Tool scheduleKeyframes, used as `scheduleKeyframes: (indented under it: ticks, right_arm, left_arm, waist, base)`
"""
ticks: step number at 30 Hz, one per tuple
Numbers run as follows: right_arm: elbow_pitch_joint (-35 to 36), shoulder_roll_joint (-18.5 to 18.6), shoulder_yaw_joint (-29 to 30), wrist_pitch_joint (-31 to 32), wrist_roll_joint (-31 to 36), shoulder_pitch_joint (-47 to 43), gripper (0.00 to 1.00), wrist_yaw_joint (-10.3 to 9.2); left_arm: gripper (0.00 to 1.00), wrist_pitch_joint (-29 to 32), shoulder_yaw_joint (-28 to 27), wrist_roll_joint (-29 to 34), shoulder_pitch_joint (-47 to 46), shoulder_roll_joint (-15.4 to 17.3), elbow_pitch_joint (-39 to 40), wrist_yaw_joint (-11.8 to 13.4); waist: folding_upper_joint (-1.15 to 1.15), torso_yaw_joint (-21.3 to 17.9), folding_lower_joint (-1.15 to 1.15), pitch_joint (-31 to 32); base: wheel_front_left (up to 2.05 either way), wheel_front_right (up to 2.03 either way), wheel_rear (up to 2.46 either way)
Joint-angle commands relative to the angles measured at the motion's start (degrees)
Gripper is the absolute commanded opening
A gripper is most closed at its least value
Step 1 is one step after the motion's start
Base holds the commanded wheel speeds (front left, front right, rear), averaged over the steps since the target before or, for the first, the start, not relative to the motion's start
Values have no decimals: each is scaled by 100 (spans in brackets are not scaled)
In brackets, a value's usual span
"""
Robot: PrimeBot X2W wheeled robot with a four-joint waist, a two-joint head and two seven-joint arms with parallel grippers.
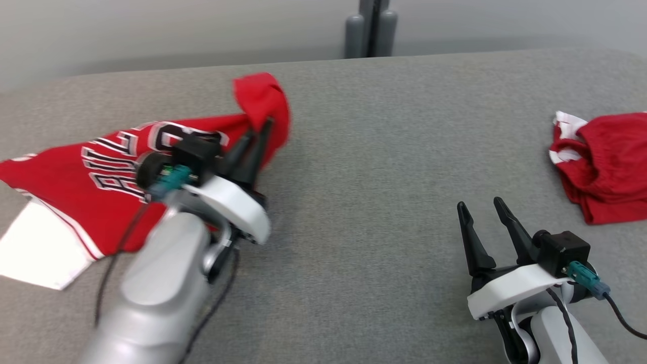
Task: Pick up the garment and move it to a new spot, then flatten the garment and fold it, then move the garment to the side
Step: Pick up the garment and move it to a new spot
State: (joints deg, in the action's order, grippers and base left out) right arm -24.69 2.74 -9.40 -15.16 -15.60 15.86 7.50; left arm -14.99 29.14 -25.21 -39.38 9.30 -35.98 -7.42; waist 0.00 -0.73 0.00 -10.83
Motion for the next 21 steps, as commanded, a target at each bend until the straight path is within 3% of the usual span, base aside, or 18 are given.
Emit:
scheduleKeyframes:
  ticks: [1,7,13,14,15,16,21]
  right_arm:
    - [8,35,-6,3,-13,30,100,-2]
    - [57,35,-48,2,-19,94,100,-2]
    - [68,33,-126,2,-54,126,100,-2]
    - [62,33,-134,2,-48,130,100,-2]
    - [48,35,-136,2,-49,128,100,-2]
    - [34,35,-141,2,-50,129,100,-2]
    - [37,36,-88,3,-31,101,100,-2]
  left_arm:
    - [0,-26,226,43,29,-206,-31,-6]
    - [0,-26,946,-19,-150,-527,-32,-7]
    - [0,-26,1498,-300,-353,-613,211,-8]
    - [35,-26,1525,-348,-359,-619,287,-6]
    - [86,-26,1563,-370,-371,-624,334,17]
    - [100,-26,1590,-404,-365,-626,371,50]
    - [100,-24,1323,-312,-87,-613,202,321]
  waist:
    - [0,-263,0,-70]
    - [0,-603,0,-214]
    - [0,-867,0,-343]
    - [0,-888,0,-350]
    - [0,-900,0,-351]
    - [0,-907,0,-349]
    - [0,-805,0,-243]
  base:
    - [0,0,0]
    - [0,0,0]
    - [0,0,0]
    - [0,0,0]
    - [0,0,0]
    - [0,0,0]
    - [0,0,0]
